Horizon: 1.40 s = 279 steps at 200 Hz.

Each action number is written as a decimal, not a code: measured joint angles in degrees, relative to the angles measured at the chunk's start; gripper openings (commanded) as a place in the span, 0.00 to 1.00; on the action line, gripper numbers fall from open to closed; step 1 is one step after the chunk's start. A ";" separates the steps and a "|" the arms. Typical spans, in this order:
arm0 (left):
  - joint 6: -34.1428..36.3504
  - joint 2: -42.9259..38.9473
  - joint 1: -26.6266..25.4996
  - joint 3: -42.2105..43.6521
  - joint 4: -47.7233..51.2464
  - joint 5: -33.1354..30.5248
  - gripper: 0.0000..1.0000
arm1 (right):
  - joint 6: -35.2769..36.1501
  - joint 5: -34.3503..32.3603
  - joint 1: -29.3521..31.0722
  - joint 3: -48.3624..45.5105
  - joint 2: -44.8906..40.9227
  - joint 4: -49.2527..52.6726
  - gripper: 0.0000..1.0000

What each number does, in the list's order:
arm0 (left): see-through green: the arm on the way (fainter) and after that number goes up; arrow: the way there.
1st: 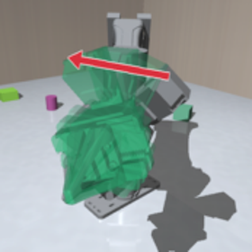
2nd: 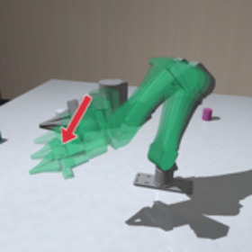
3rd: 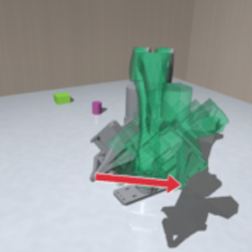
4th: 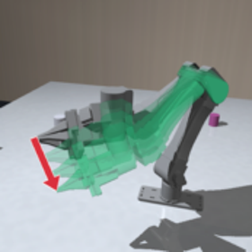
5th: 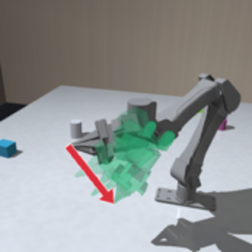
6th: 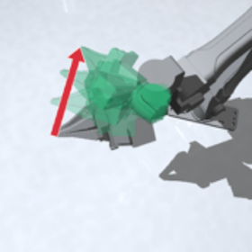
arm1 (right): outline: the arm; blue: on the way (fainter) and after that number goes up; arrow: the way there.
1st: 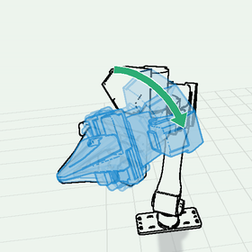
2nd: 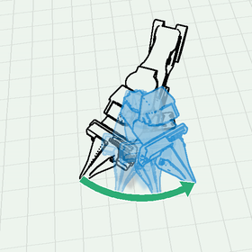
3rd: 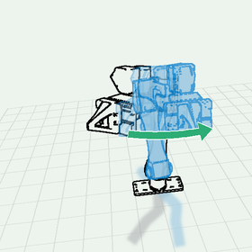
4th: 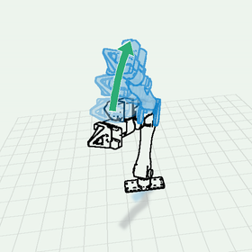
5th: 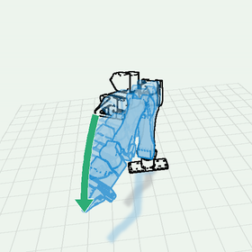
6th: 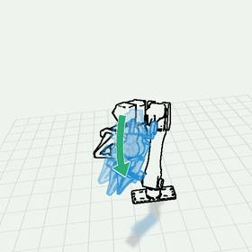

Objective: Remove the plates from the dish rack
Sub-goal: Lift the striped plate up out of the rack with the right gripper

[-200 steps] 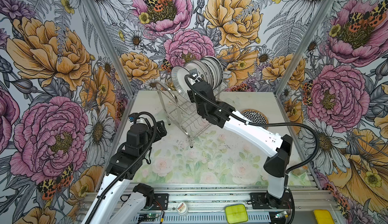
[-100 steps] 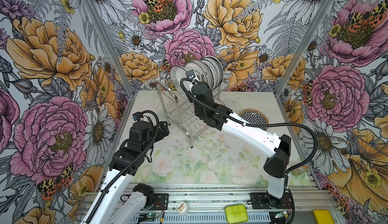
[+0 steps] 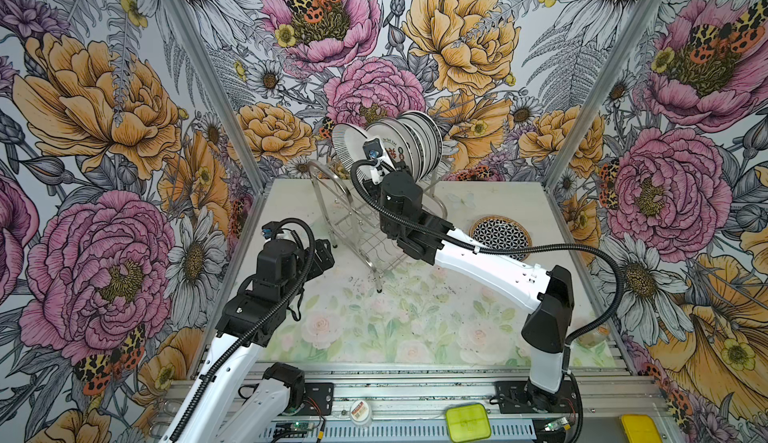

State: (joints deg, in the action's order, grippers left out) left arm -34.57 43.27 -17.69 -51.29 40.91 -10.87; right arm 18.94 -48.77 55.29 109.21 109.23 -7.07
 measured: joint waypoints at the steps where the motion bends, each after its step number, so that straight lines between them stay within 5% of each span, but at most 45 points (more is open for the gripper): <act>1: 0.00 0.04 0.00 0.00 0.00 -0.04 0.99 | 0.04 0.00 0.00 0.00 0.00 -0.04 0.00; 171: -7.08 0.96 0.00 -0.02 1.36 -7.58 0.99 | 4.61 5.14 0.68 2.05 -6.64 -5.62 0.00; 224: -4.74 0.20 -0.68 -0.59 1.27 -7.17 0.99 | 1.77 6.56 0.37 -9.33 -24.83 -6.01 0.00; 279: 1.68 -3.19 -8.70 -0.66 -1.46 -7.76 0.99 | -7.48 2.38 -6.95 -33.55 -50.23 -4.28 0.00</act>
State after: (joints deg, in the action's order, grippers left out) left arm -32.88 40.07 -26.39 -51.94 39.44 -18.63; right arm 11.46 -46.39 48.34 75.66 59.00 -11.35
